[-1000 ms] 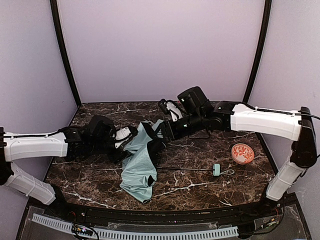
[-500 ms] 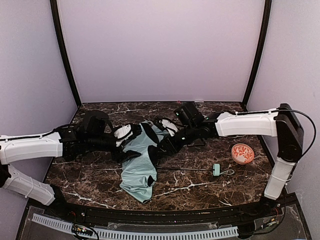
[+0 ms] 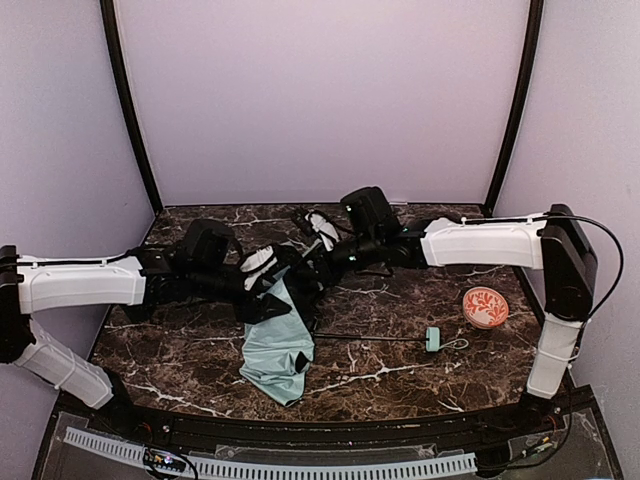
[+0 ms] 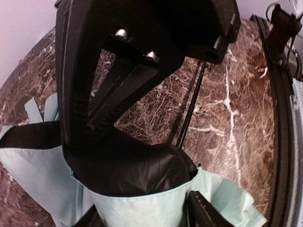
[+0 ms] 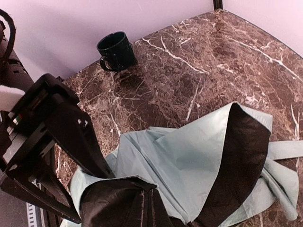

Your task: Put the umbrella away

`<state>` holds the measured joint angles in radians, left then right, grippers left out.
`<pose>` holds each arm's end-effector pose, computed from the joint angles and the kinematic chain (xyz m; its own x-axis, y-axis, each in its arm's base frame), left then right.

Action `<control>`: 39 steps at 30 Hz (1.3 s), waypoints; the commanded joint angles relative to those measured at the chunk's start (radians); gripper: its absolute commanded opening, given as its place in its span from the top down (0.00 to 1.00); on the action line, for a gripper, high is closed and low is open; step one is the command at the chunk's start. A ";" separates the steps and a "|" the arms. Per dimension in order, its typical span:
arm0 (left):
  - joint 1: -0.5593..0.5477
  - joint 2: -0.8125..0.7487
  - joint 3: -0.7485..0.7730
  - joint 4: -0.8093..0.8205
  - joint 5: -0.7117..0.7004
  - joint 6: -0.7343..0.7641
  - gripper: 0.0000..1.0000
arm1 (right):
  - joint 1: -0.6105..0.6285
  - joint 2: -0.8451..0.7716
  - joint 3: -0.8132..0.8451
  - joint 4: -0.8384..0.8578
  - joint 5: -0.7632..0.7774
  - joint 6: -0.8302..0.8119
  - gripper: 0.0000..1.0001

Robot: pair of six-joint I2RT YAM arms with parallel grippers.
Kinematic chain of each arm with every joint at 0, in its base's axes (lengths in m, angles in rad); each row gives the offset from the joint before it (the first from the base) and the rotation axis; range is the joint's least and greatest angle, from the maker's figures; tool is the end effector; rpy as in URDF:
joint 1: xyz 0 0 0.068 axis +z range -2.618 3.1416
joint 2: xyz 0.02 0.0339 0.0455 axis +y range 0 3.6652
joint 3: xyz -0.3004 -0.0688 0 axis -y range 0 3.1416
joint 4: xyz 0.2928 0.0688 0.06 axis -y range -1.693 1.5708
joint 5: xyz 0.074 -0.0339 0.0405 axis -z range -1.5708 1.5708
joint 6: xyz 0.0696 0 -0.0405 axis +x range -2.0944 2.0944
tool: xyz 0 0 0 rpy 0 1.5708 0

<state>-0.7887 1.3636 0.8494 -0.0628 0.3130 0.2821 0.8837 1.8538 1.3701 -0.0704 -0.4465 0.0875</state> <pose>0.2386 -0.2706 0.2392 -0.1307 0.5074 -0.8517 0.9300 0.3604 0.0720 0.2985 0.4113 0.2469 -0.4138 -0.3800 -0.8273 -0.8975 0.3227 0.3007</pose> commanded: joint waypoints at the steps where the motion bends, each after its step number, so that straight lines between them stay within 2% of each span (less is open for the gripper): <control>1: 0.001 -0.087 -0.016 0.053 0.070 -0.048 0.57 | 0.008 -0.014 0.041 0.153 0.024 -0.004 1.00; 3: 0.000 -0.146 -0.057 0.108 0.091 -0.054 0.66 | 0.008 -0.019 0.028 0.185 0.070 -0.002 1.00; 5: 0.000 -0.211 -0.125 0.199 0.090 -0.058 0.84 | 0.006 -0.023 0.016 0.202 0.096 0.002 1.00; 6: 0.000 -0.241 -0.155 0.238 0.088 -0.056 0.88 | 0.006 -0.025 0.020 0.192 0.092 -0.005 0.97; 8: 0.000 -0.278 -0.191 0.269 0.082 -0.051 0.91 | 0.006 -0.047 0.029 0.120 0.108 -0.030 0.73; 10: 0.000 -0.286 -0.193 0.242 0.072 -0.039 0.97 | -0.001 -0.113 -0.020 0.066 0.138 -0.060 0.56; 11: 0.000 -0.283 -0.190 0.226 0.067 -0.033 1.00 | -0.006 -0.162 -0.072 0.065 0.136 -0.065 0.51; 13: 0.000 -0.269 -0.186 0.207 0.061 -0.023 1.00 | -0.013 -0.247 -0.181 0.070 0.114 -0.069 0.43; 17: -0.002 -0.234 -0.171 0.206 0.084 -0.014 1.00 | -0.009 -0.362 -0.368 0.096 0.067 0.012 0.37; 19: -0.001 -0.221 -0.158 0.201 0.101 -0.016 1.00 | -0.004 -0.356 -0.433 0.169 0.028 0.085 0.41; 21: -0.001 -0.217 -0.149 0.195 0.126 -0.017 1.00 | 0.001 -0.311 -0.464 0.272 -0.012 0.145 0.50; 25: -0.004 -0.252 -0.166 0.204 0.157 -0.002 1.00 | 0.004 -0.127 -0.346 0.310 -0.081 0.139 0.69; 28: -0.011 -0.282 -0.184 0.198 0.157 0.021 1.00 | 0.017 0.017 -0.237 0.442 -0.199 0.180 0.70; 32: -0.025 -0.274 -0.184 0.173 0.178 0.041 1.00 | 0.031 0.203 -0.041 0.539 -0.275 0.263 0.71; 39: -0.060 -0.088 -0.160 0.220 0.198 0.072 1.00 | 0.022 0.318 -0.023 0.612 -0.234 0.368 0.70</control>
<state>-0.8272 1.1778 0.6716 0.1333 0.4774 0.3183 0.9115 2.1273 1.3457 0.4419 -0.6609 0.3698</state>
